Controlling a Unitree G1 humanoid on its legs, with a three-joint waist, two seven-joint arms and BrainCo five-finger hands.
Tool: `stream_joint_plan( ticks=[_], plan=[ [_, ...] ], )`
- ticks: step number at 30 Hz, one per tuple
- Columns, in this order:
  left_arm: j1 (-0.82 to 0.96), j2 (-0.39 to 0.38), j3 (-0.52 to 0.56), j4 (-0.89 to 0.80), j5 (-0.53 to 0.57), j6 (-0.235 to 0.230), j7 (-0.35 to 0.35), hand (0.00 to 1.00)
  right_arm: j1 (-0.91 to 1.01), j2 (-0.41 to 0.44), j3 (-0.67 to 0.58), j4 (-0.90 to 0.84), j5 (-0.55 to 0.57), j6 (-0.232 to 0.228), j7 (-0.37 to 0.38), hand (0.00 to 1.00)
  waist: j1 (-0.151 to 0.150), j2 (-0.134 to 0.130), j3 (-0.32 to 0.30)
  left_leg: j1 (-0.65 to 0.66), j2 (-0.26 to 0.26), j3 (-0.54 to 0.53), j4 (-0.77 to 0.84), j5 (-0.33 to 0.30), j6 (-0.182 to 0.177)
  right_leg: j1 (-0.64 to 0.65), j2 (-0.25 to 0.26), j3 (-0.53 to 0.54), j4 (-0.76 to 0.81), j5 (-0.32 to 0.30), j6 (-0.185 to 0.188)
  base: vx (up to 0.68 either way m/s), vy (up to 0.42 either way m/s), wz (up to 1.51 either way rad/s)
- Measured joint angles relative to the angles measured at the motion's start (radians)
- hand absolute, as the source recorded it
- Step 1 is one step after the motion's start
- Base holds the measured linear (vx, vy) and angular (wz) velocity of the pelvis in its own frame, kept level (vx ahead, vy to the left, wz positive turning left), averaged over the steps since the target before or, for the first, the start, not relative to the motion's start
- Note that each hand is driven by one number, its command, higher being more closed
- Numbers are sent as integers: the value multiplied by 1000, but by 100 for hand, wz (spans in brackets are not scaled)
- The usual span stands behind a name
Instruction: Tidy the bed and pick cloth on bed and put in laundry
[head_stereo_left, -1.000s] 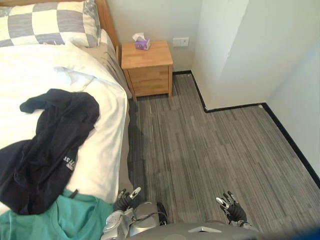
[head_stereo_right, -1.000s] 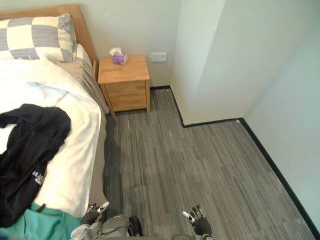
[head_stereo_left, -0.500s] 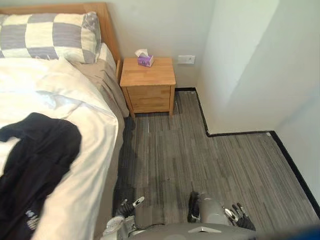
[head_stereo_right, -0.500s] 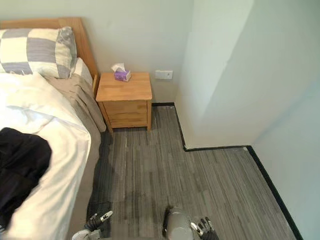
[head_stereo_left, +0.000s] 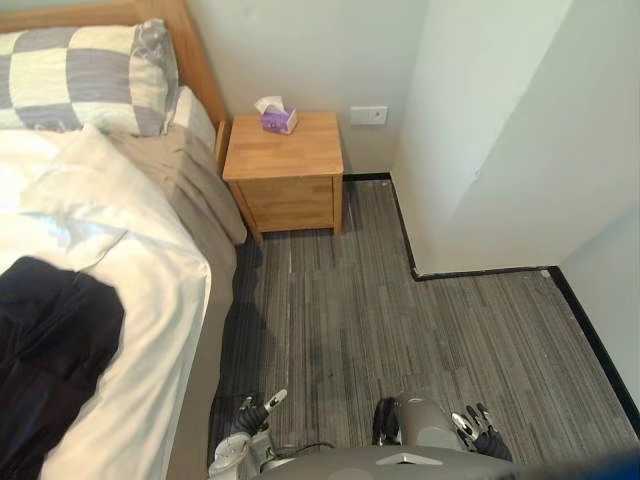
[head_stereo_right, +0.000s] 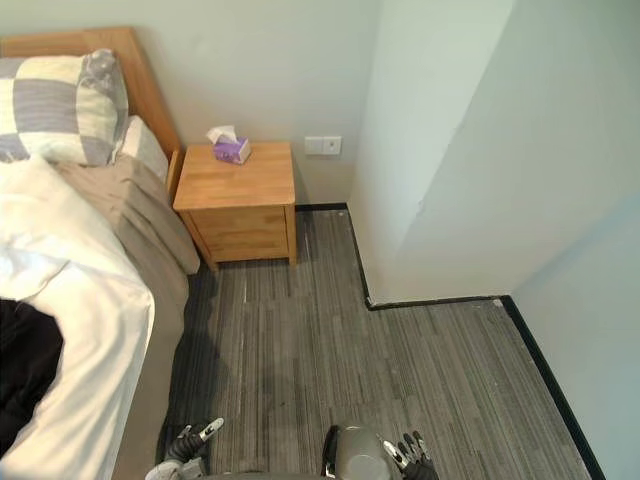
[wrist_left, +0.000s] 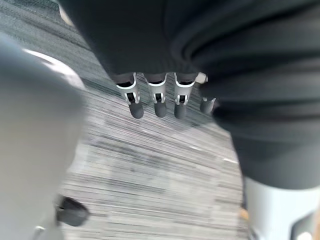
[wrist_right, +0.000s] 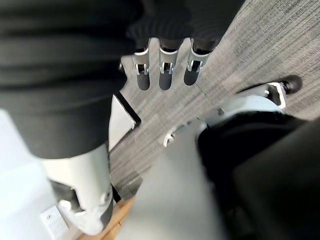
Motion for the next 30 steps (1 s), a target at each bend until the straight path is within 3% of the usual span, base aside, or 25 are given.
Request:
stream_joint_plan(
  ticks=[1,2,4,6,7,9,10,11,13,15,17,18,20,21,22,23,24,26,28,30],
  plan=[
    [12,1,16,-4,-22,-18,0,0,4,-5,6,-1,-24,-1,-6,0,11,-7,1,-68,16,-46,151,142,-2,56,32,28,-50,4,-26,237,-45,-60],
    [12,7,22,-4,-24,-21,1,0,4,-7,8,-2,-33,-1,-7,0,12,-8,0,-92,18,-54,196,127,3,68,36,39,-58,2,-38,253,-9,-61],
    [1,2,27,-14,-29,-31,-1,0,8,-10,8,-14,-52,-4,-22,0,16,-1,11,-218,9,-50,315,-49,29,132,41,67,-99,-8,-58,239,18,-44],
    [1,1,30,-31,-46,-45,-4,0,11,-8,21,-23,-71,-7,-29,0,27,-14,17,-271,-26,-8,228,-132,31,193,26,103,-145,-12,-50,369,105,-51],
    [1,-4,32,-47,-56,-51,-9,0,8,-6,32,-24,-72,-12,-27,0,47,-25,24,-280,-56,45,97,-165,45,220,-1,130,-153,-14,-33,353,163,-68],
    [-1,-13,33,-47,-56,-57,-9,0,9,-6,34,-34,-93,-24,-25,0,53,-26,26,-285,-93,108,-144,-151,53,244,-32,157,-151,-30,20,397,234,-52],
    [0,-23,30,-46,-57,-57,-9,0,18,-10,34,-50,-104,-33,-22,0,52,-11,23,-280,-99,147,-322,-73,73,258,-38,162,-142,-51,54,435,267,-29],
    [-1,-25,34,-45,-67,-57,-9,0,19,-8,36,-53,-111,-37,-23,0,57,-15,23,-279,-104,165,-324,-39,155,264,-47,166,-131,-66,72,446,248,-14],
    [-5,-6,39,-48,-67,-49,-10,0,26,14,59,-58,-128,-47,-21,0,56,-50,9,-265,-143,217,-341,-54,151,287,-90,157,-156,-43,87,393,189,12],
    [-14,18,36,-58,-77,-43,-20,0,27,39,71,-64,-162,-63,-25,0,53,-82,11,-281,-127,360,-290,-59,148,344,-124,109,-260,31,101,412,250,46],
    [-13,17,33,-57,-97,-37,-23,0,27,46,76,-72,-180,-63,-35,0,57,-82,10,-257,-115,492,-272,-61,153,382,-143,80,-287,73,110,327,229,51],
    [-6,14,19,-56,-104,-31,-23,0,29,41,72,-80,-190,-63,-38,0,61,-72,6,-236,-115,528,-274,-77,183,404,-146,63,-296,100,111,232,166,41],
    [-1,18,2,-39,-133,-24,-22,0,21,27,61,-68,-194,-61,-57,0,72,-59,-4,-206,-141,523,-312,-126,211,408,-150,45,-266,112,115,282,229,23],
    [7,19,-23,-34,-139,-21,-22,0,5,5,52,-48,-200,-62,-70,0,67,-39,-14,-171,-178,493,-399,-194,211,361,-155,33,-139,99,137,249,258,27],
    [6,23,-27,-32,-145,-22,-22,0,-18,0,52,-24,-206,-59,-84,0,67,-49,-11,-157,-208,484,-427,-190,208,316,-184,34,-29,90,151,214,225,55],
    [0,44,-64,-15,-151,-21,-22,0,-34,-11,53,-4,-230,-61,-96,0,50,-63,-4,-109,-271,457,-500,-173,196,216,-246,39,217,123,173,220,181,88],
    [1,61,-100,6,-177,-16,-22,0,-34,-15,50,12,-244,-61,-104,0,27,-63,-1,-63,-308,415,-545,-167,191,139,-277,56,418,131,173,244,145,102],
    [7,62,-113,28,-198,-5,-22,0,-28,-26,52,14,-248,-65,-111,0,6,-45,6,1,-338,353,-594,-164,188,69,-285,55,545,119,161,263,89,100],
    [4,62,-120,31,-216,2,-23,0,-24,-27,55,14,-258,-85,-113,0,-1,-44,8,67,-360,264,-641,-160,188,1,-283,54,549,82,151,326,11,121],
    [-2,54,-118,29,-223,9,-23,0,-20,-24,58,12,-266,-102,-116,0,-5,-42,7,92,-359,165,-645,-156,213,-53,-267,58,499,46,134,315,-128,164]
  ],
)
